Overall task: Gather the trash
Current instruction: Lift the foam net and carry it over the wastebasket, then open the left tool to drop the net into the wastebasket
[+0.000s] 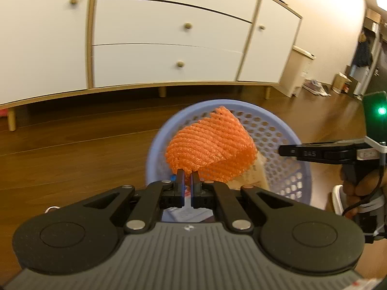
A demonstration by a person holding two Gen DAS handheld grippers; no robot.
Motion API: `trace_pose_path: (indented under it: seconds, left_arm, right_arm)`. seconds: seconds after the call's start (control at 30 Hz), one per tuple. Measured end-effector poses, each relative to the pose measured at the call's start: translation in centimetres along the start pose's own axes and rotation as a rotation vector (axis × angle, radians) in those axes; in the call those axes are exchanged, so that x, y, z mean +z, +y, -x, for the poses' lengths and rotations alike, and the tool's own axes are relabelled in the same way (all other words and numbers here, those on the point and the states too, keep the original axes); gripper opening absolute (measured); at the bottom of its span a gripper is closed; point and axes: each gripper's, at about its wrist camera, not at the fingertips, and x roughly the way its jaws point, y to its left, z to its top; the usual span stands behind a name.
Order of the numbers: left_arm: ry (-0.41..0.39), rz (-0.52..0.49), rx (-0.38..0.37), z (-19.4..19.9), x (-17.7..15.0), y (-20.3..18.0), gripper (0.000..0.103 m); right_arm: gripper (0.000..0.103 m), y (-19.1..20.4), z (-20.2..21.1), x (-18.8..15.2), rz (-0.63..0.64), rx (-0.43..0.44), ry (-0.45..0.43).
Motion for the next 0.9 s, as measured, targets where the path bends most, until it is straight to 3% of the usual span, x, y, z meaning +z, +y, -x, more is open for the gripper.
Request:
trace_pose_path:
  seconds: [0.07,0.17,0.23,0.9]
  left_arm:
    - [0.016,-0.006,-0.010,-0.5,0.1,-0.4,0.003]
    - [0.032,-0.011,-0.010,-1.2,0.2,-0.8,0.018]
    - [0.037,-0.012,-0.004,-1.4,0.3,-0.9,0.022]
    - [0.032,0.014,0.019,0.2,0.3,0.9,0.023]
  right_arm:
    - [0.009,0.0,0.0,0.0,-0.001,0.001,0.001]
    - [0.009,-0.1,0.0,0.0,-0.002,0.000,0.000]
    - [0.009,-0.1,0.0,0.0,-0.003,-0.002,0.000]
    - [0.009,0.1,-0.1,0.0,-0.008,-0.010,0.000]
